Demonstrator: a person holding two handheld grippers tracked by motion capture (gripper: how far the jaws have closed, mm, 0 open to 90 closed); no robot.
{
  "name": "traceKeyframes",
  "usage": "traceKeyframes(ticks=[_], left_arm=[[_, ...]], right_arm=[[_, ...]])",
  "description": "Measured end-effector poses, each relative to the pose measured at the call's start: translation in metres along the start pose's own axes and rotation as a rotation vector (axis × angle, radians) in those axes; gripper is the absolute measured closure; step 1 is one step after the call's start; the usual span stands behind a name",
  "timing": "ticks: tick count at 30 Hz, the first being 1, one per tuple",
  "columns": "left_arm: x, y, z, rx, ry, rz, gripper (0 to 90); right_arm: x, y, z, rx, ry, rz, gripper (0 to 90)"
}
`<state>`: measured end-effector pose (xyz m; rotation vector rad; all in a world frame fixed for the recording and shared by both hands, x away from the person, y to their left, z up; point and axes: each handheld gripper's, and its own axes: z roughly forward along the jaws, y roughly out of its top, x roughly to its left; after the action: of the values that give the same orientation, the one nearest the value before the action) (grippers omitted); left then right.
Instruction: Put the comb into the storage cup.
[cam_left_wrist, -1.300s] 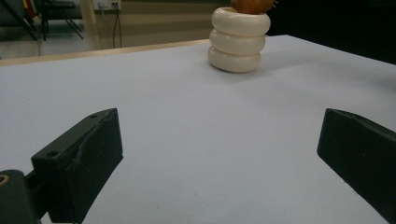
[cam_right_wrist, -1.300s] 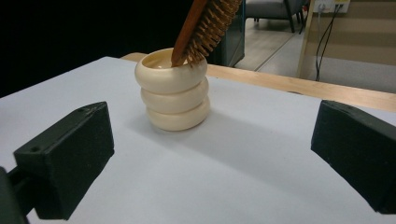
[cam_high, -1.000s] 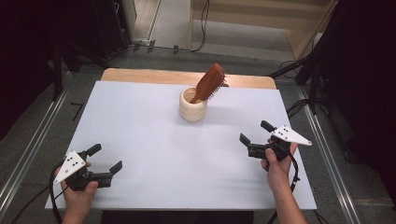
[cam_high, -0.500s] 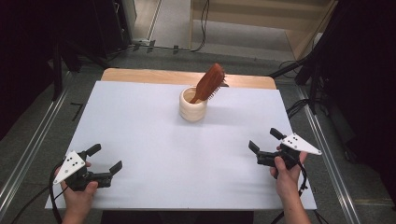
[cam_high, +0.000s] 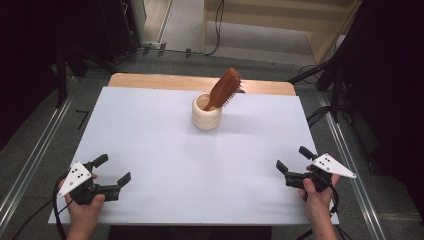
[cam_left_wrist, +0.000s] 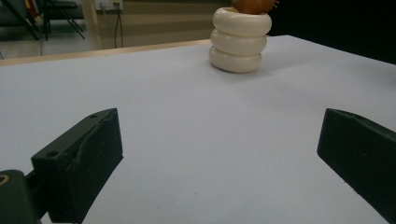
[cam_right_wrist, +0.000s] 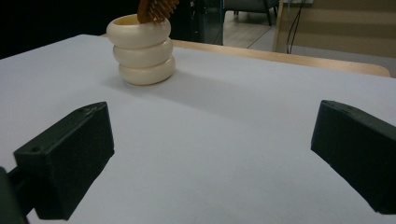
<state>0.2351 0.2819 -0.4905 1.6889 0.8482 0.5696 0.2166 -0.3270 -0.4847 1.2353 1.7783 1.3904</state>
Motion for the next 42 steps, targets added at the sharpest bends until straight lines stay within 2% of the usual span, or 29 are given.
traceKeyframes(ticks=[6, 11, 15, 22, 24, 30, 36, 42], left_arm=[[0.000, 0.000, 0.000, 0.001, 0.003, 0.001, 0.4], [0.000, 0.000, 0.000, 0.001, 0.003, 0.001, 0.4], [0.000, 0.000, 0.001, 0.002, 0.001, 0.006, 0.4], [-0.001, 0.000, 0.001, 0.003, 0.000, 0.010, 0.3], [0.000, 0.000, 0.001, 0.002, 0.003, 0.006, 0.3], [0.002, 0.000, 0.000, -0.007, 0.000, -0.012, 0.3], [0.003, -0.001, -0.001, -0.012, 0.009, -0.025, 0.2], [0.003, -0.001, -0.001, -0.007, 0.010, -0.024, 0.2]], right_arm=[[-0.003, -0.011, -0.009, 0.008, -0.007, 0.004, 0.0], [-0.006, -0.019, -0.013, 0.028, 0.008, -0.049, 0.0], [-0.008, -0.023, -0.016, 0.032, -0.002, -0.061, 0.0], [-0.019, -0.036, -0.025, 0.036, -0.049, -0.035, 0.0], [-0.021, -0.037, -0.026, 0.030, -0.048, -0.026, 0.0], [-0.021, -0.041, -0.026, 0.019, -0.053, -0.040, 0.0], [-0.021, -0.043, -0.025, 0.009, -0.035, -0.022, 0.0], [-0.021, -0.043, -0.024, 0.009, -0.028, -0.026, 0.0]])
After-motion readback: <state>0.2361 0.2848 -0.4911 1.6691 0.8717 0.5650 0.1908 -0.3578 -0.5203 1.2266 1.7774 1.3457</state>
